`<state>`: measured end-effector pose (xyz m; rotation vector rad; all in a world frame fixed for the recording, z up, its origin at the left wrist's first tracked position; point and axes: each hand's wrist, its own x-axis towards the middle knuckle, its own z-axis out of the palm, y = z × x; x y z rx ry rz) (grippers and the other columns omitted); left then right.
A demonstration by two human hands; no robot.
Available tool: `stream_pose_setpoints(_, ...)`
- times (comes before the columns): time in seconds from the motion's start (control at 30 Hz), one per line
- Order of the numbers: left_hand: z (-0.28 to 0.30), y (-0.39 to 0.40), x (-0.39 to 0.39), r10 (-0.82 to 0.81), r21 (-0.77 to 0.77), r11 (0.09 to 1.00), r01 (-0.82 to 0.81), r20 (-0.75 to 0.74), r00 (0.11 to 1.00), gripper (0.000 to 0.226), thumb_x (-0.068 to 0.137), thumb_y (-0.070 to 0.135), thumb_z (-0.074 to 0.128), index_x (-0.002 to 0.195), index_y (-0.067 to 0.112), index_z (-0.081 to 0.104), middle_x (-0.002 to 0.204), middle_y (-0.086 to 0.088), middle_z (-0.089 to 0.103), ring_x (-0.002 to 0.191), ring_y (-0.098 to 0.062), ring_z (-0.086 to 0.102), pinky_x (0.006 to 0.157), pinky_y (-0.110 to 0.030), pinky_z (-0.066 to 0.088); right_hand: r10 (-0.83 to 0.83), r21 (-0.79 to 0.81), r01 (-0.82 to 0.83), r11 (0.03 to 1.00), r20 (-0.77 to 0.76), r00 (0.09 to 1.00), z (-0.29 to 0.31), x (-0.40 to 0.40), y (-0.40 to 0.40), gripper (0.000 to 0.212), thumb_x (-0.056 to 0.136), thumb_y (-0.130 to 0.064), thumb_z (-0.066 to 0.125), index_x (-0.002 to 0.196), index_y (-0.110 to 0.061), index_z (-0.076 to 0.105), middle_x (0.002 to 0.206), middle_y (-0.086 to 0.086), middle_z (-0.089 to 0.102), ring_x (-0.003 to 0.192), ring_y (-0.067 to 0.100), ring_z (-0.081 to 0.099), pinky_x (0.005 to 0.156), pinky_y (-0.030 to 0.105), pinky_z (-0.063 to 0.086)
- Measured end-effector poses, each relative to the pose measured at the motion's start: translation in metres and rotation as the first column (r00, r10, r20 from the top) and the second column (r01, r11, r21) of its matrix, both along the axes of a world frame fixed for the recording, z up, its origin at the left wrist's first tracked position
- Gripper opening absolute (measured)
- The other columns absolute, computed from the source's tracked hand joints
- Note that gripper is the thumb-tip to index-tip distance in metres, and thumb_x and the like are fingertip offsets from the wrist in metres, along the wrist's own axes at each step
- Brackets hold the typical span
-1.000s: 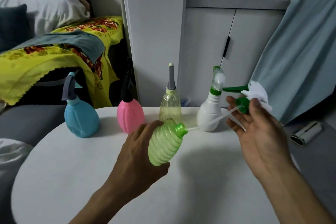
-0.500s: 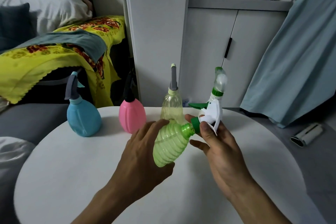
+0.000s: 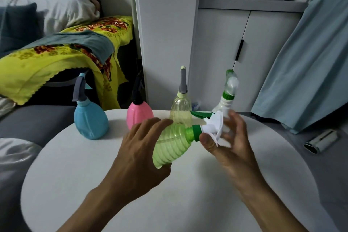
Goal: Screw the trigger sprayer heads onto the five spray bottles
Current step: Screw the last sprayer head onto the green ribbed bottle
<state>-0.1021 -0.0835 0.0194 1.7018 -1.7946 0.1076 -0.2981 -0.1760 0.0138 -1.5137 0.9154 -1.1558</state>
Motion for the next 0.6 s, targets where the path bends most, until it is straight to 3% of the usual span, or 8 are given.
stream_pose_setpoints(0.07,0.003,0.001,0.003,-0.01,0.018,1.0,0.008,0.063,0.998,0.088,0.059,0.03,0.088,0.137,0.023,0.048,0.132,0.001,0.055,0.118,-0.024,0.052,0.091,-0.049,0.053,-0.125,-0.358,0.035,0.933,-0.233,0.964,0.005,-0.007,-0.003,0.087,0.076,-0.049,0.079,0.148,-0.024,0.037,0.153,-0.001,0.043,0.138,0.016,0.043,0.104,0.034,0.043)
stream_pose_setpoints(0.13,0.006,0.001,0.005,-0.032,0.031,0.999,0.029,0.09,0.995,0.086,0.061,0.032,0.086,0.138,0.024,0.047,0.133,0.002,0.055,0.12,-0.023,0.051,0.093,-0.048,0.051,-0.207,-0.674,-0.102,0.732,-0.363,0.909,0.007,-0.009,-0.004,0.057,0.087,-0.046,0.064,0.132,-0.013,0.057,0.144,-0.003,0.05,0.139,0.021,0.04,0.104,0.048,0.044)
stream_pose_setpoints(0.17,0.008,0.002,0.005,-0.044,0.038,0.998,0.041,0.094,0.995,0.086,0.062,0.032,0.085,0.138,0.025,0.046,0.133,0.003,0.054,0.121,-0.022,0.05,0.093,-0.048,0.051,-0.203,-0.705,-0.157,0.691,-0.398,0.894,0.006,-0.01,-0.002,0.048,0.092,-0.048,0.057,0.122,-0.011,0.065,0.134,-0.005,0.054,0.133,0.019,0.044,0.099,0.051,0.049)
stream_pose_setpoints(0.27,0.01,0.004,0.007,-0.067,0.061,0.996,0.059,0.129,0.989,0.087,0.06,0.034,0.083,0.138,0.03,0.043,0.134,0.003,0.053,0.121,-0.023,0.05,0.093,-0.047,0.052,-0.056,-0.603,-0.234,0.763,-0.422,0.905,0.002,-0.009,0.005,0.048,0.099,-0.056,0.042,0.116,-0.017,0.063,0.115,-0.004,0.063,0.111,0.009,0.055,0.088,0.034,0.054)
stream_pose_setpoints(0.4,0.013,0.008,0.01,-0.077,0.074,0.995,0.067,0.151,0.986,0.088,0.059,0.035,0.083,0.136,0.033,0.041,0.133,0.003,0.053,0.12,-0.025,0.051,0.092,-0.047,0.051,0.121,-0.471,-0.346,0.812,-0.444,0.888,0.001,-0.009,0.01,0.033,0.093,-0.048,0.059,0.12,-0.029,0.052,0.116,-0.023,0.058,0.108,-0.003,0.057,0.086,0.008,0.044)
stream_pose_setpoints(0.5,0.014,0.009,0.011,-0.093,0.106,0.992,0.073,0.197,0.976,0.089,0.059,0.035,0.084,0.136,0.035,0.038,0.135,0.004,0.054,0.121,-0.026,0.05,0.094,-0.047,0.05,0.121,-0.501,-0.384,0.776,-0.479,0.869,0.002,-0.009,0.008,0.03,0.088,-0.029,0.07,0.114,-0.023,0.057,0.112,-0.021,0.052,0.108,0.001,0.056,0.087,0.009,0.043)
stream_pose_setpoints(0.6,0.014,0.01,0.011,-0.111,0.122,0.989,0.086,0.216,0.97,0.089,0.06,0.036,0.083,0.136,0.036,0.037,0.135,0.004,0.053,0.121,-0.025,0.05,0.096,-0.046,0.049,0.142,-0.508,-0.425,0.749,-0.504,0.852,0.008,-0.012,0.005,0.029,0.085,-0.025,0.073,0.11,-0.025,0.06,0.112,-0.022,0.053,0.108,0.005,0.058,0.087,0.013,0.045)
